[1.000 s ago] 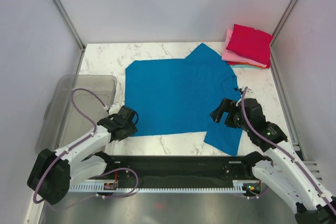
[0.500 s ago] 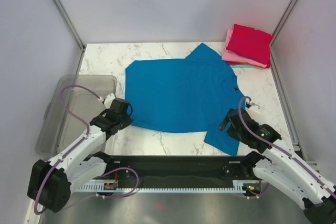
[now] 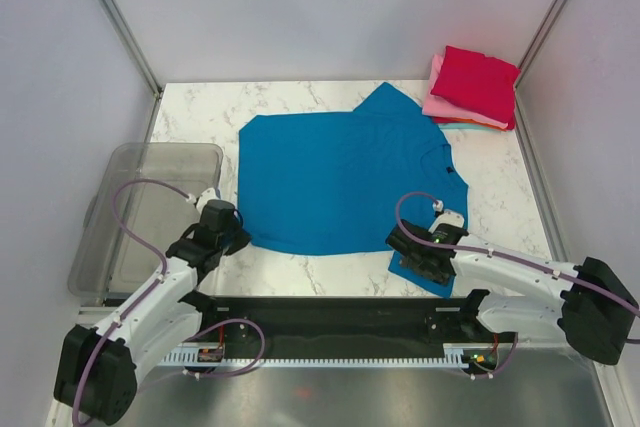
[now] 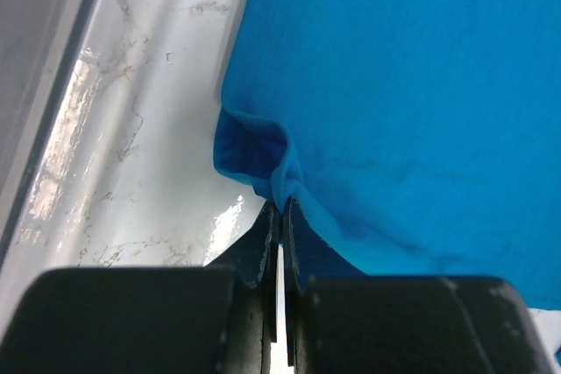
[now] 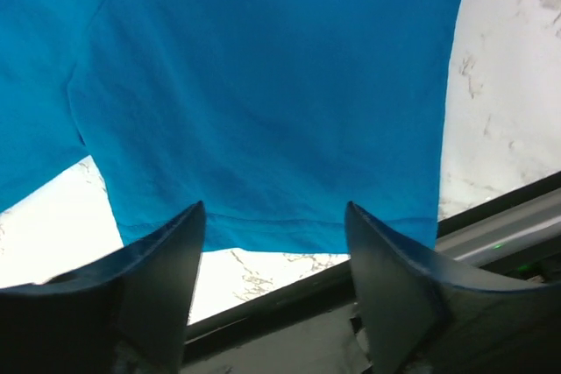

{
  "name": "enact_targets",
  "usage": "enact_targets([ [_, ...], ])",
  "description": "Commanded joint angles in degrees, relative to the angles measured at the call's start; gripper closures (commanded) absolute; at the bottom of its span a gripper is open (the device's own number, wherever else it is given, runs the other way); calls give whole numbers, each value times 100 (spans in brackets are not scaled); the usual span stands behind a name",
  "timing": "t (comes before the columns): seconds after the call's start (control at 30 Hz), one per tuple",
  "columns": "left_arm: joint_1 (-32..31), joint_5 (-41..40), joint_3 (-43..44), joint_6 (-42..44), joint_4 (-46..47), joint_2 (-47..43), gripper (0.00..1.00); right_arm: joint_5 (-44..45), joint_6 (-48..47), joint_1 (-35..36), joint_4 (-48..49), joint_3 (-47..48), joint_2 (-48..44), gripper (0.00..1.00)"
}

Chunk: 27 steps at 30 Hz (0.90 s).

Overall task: Fold and stack the t-shirts
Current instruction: Flatten the tshirt out, then fold the tshirt

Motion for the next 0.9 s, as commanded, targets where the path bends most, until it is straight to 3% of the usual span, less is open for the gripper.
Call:
enact_targets([
  [0.0, 43, 155, -178, 274, 414, -186, 98, 169, 792, 223, -164, 162, 48, 30],
  [0.17, 43, 191, -232, 291, 467, -265, 98, -147, 1215, 513, 274, -382, 66, 45],
  [0.4, 43, 243, -214, 344, 546, -125, 98, -148, 1338, 566, 592, -708, 39, 49],
  [0.5, 43, 252, -205, 353, 555, -90, 98, -34, 1312, 575, 610, -682, 74, 55],
  [0.73, 43, 270, -100, 344, 432, -125, 98, -7, 1145, 601, 662, -725, -118, 97],
  [0.87, 43, 428, 84, 283, -6, -379, 98, 36, 1145, 759, 356, -542, -504, 100],
])
